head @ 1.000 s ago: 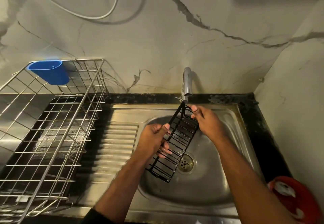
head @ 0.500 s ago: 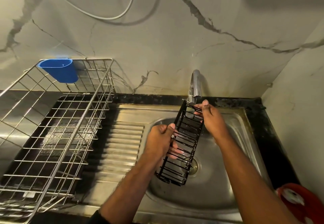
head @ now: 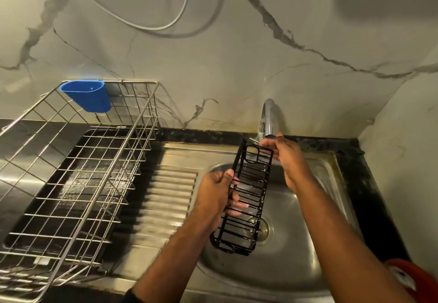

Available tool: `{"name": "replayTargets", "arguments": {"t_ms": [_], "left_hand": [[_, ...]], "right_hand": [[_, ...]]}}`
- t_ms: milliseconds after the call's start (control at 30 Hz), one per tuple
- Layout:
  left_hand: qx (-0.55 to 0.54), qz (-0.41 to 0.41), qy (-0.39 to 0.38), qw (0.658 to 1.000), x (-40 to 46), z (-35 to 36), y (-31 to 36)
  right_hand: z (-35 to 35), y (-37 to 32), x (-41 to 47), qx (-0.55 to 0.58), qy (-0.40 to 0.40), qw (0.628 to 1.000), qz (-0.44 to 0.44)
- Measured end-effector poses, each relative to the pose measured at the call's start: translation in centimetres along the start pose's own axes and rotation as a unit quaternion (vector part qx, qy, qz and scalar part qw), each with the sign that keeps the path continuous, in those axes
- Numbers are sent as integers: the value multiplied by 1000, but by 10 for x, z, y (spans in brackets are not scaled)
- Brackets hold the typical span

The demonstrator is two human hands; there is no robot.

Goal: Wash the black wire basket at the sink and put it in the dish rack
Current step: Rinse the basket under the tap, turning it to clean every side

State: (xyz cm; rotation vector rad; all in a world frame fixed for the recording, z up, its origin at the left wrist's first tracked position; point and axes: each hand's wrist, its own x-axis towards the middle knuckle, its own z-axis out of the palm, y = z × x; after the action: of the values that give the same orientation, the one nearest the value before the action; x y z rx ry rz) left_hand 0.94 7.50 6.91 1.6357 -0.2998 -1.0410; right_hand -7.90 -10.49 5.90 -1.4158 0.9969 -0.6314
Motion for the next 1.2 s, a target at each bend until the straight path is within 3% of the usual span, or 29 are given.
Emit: {"name": "replayTargets", "arguments": {"t_ms": [100,533,633,800,967,1067,1133,1200], "left_hand": [[-8,-5,18,1000,1,-2,-1],[-10,-7,67,998,-12,-7,-6],[4,-12,79,997,-12,-4,-7],[20,4,91,996,-16,6,-10],[20,14,91,996,-21,13,-16],[17,21,87,996,-18,8,-16],[17,24,83,996,-17,6,-16],[26,29,83,996,-17,7,-18]], "right_hand": [[6,0,4,-16,-36,999,2],[21,-1,11,125,-70,990,-2],[24,1,8,15,-85,995,-50],[21,16,-2,-118,-136,973,-145],[5,22,13,-154,-149,975,-64],[3,23,10,-72,-152,982,-81],[2,29,9,-34,-124,991,-24],[0,39,12,-69,-127,988,63]]}}
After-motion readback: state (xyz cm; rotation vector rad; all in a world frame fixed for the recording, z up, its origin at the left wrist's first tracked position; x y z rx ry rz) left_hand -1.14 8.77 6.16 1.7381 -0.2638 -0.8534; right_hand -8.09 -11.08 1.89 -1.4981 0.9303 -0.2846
